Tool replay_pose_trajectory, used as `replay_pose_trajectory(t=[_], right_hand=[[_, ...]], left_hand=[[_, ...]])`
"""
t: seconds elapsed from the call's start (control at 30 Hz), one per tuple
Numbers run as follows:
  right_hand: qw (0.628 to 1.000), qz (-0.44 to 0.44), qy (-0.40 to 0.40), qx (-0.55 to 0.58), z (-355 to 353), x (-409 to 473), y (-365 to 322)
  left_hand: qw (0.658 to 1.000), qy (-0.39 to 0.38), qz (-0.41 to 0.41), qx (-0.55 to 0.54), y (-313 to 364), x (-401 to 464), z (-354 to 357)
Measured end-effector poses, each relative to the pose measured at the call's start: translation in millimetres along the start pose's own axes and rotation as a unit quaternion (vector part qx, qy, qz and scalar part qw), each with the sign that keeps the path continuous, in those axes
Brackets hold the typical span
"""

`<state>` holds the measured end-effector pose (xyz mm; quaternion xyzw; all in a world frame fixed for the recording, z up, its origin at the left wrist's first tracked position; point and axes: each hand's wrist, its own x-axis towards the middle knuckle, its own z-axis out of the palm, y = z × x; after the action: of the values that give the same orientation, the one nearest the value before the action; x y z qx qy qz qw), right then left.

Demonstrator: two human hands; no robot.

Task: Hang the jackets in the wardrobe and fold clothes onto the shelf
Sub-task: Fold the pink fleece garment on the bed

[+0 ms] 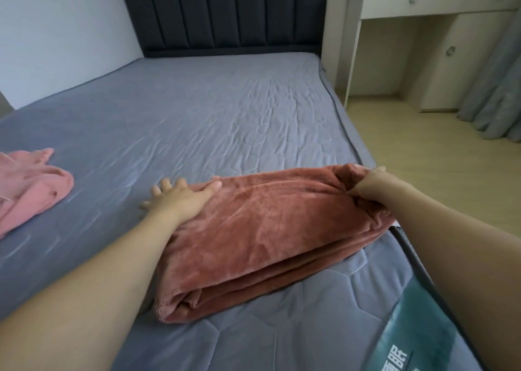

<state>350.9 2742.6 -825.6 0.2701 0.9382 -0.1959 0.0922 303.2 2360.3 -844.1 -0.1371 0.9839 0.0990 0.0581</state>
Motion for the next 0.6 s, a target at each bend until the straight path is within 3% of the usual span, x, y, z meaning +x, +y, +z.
replay_pose_trajectory(t=[0.07, 0.13, 0.2, 0.27, 0.33, 0.4, 0.53, 0.6], right_hand=[[0.997, -0.072, -0.016, -0.014, -5, -3, -5], [0.997, -0.065, -0.035, -0.008, -8, -5, -8], [0.997, -0.067, -0.039, 0.011, -9, -6, -10], [0.995, -0.086, -0.041, 0.026, -11, -6, -12], [0.994, -0.066, -0.045, 0.067, -16, -17, -20], [0.988, -0.058, -0.054, 0.135, -21, -27, -32], [0.942, -0.024, -0.178, 0.282, -28, -60, -62], [0.924, -0.017, -0.22, 0.312, -16, -78, -76]], left_hand=[[0.971, 0.002, -0.116, -0.21, -7, -1, 0], [0.861, -0.063, -0.153, -0.481, -18, -6, 3], [0.791, -0.22, -0.118, -0.559, -32, -23, -6], [0.775, -0.298, -0.1, -0.548, -48, -43, -10], [0.777, -0.331, -0.09, -0.528, -59, -60, -12], [0.786, -0.319, -0.079, -0.524, -63, -72, -23], [0.869, -0.197, -0.098, -0.444, -83, -64, -78], [0.88, -0.116, -0.108, -0.448, -116, -57, -97]])
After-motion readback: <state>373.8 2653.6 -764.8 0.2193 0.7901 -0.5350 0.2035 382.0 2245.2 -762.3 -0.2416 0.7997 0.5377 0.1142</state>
